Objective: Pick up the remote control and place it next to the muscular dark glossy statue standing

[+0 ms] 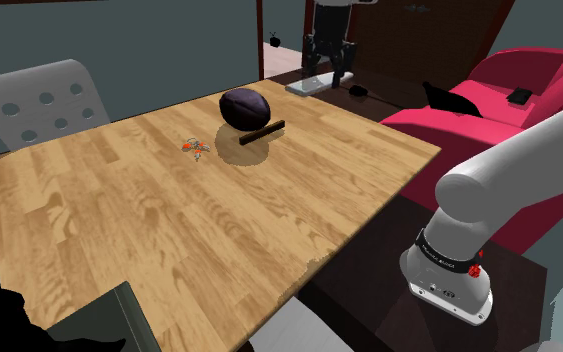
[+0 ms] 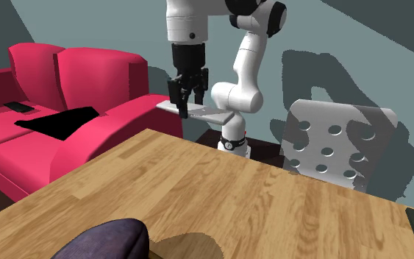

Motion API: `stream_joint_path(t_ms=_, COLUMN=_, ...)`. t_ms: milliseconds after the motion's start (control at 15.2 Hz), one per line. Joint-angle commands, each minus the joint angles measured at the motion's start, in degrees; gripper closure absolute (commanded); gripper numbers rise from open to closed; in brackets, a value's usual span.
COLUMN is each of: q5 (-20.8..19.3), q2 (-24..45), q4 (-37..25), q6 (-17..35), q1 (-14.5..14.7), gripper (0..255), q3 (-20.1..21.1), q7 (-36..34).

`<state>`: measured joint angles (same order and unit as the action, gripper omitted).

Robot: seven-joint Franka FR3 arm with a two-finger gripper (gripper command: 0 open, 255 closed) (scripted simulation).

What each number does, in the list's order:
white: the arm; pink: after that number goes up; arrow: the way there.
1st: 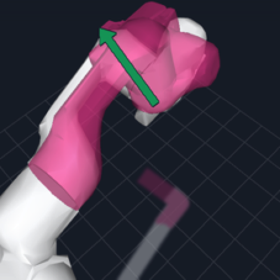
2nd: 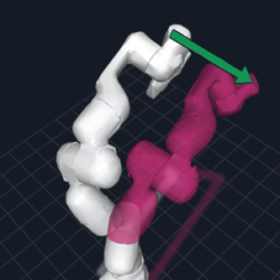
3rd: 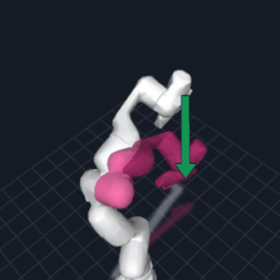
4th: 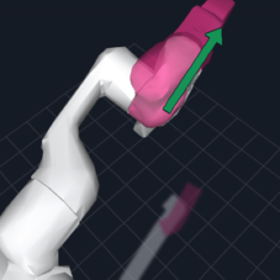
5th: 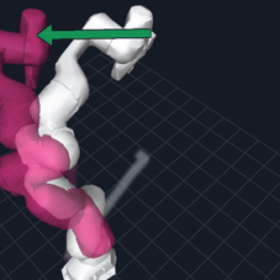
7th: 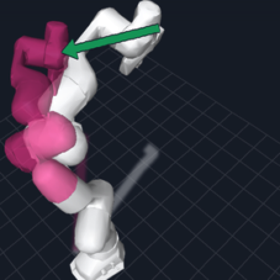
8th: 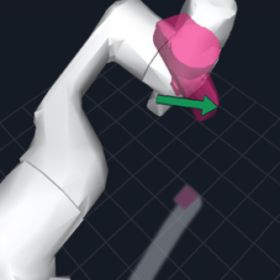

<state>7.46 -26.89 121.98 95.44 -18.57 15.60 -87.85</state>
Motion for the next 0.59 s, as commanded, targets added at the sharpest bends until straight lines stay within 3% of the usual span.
stream_joint_path(t_ms=0, q5=-0.16, q2=0.37, q4=-2.02, q6=-1.66, q1=-0.1, gripper=255, q3=-0.11, q7=-0.08)
stream_joint_path(t_ms=528, q5=-0.64, q2=1.78, q4=-9.42, q6=-7.67, q1=-0.38, gripper=255, q3=-0.41, q7=-0.44)
